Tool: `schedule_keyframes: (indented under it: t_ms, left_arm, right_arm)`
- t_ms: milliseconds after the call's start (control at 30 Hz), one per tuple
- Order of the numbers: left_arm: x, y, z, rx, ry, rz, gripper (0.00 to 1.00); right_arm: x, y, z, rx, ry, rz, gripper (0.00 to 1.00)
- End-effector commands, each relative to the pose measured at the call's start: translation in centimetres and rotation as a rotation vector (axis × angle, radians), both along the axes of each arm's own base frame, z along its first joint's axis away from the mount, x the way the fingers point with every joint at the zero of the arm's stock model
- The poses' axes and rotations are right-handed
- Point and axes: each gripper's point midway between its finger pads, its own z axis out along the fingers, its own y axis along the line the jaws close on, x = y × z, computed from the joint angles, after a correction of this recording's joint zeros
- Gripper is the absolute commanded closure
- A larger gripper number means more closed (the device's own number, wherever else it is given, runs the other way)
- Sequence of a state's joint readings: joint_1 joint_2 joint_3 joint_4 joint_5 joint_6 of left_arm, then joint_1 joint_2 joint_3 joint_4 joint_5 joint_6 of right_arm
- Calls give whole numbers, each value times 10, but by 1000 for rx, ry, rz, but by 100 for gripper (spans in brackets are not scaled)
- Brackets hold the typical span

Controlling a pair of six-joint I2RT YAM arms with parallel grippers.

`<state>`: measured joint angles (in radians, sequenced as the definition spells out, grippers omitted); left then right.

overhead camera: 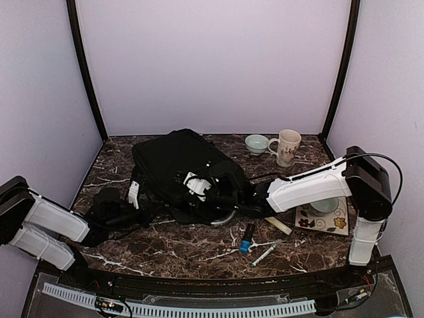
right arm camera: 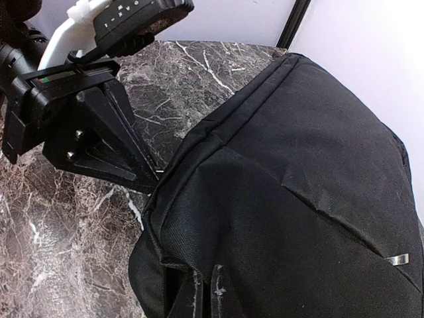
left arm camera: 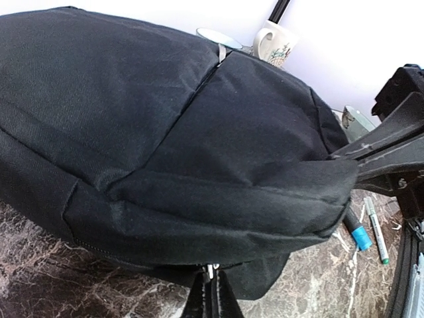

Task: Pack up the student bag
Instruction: Pick up the largest pocket of the bag from the student bag.

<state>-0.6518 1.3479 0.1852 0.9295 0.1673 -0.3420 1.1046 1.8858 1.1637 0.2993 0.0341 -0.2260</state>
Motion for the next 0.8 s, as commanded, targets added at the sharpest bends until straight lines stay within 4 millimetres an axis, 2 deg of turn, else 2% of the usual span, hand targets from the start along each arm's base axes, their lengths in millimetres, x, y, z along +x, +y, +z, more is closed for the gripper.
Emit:
schedule_keyframes:
  t_ms: [0, 167, 267, 433, 500, 600, 667, 733, 767]
  left_arm:
    - [-8, 2, 21, -39, -34, -19, 100]
    - [-18, 7, 27, -60, -39, -26, 100]
    - [-23, 7, 30, -81, -25, -42, 100]
    - [-29, 3, 48, -124, -28, -60, 100]
    - [-31, 3, 56, -136, -33, -61, 100]
    - [-35, -1, 66, -151, -39, -77, 100]
    - [-38, -5, 72, -149, -41, -85, 100]
    - [-39, -8, 77, -132, -49, -80, 100]
    - [-41, -10, 78, -120, -55, -82, 100]
  right_arm:
    - [9, 0, 28, 84, -28, -18, 100]
    - [9, 1, 31, 98, -18, -25, 100]
    - [8, 1, 35, 106, -12, -19, 83]
    - [6, -7, 49, 107, -11, -52, 57]
    - [0, -18, 53, 119, -13, -81, 42]
    - [-8, -38, 71, 177, -10, -149, 24]
    - [-11, -50, 74, 178, -5, -206, 18]
    - [-10, -61, 62, 133, -1, -285, 15]
    - [-12, -68, 69, 137, -4, -321, 15]
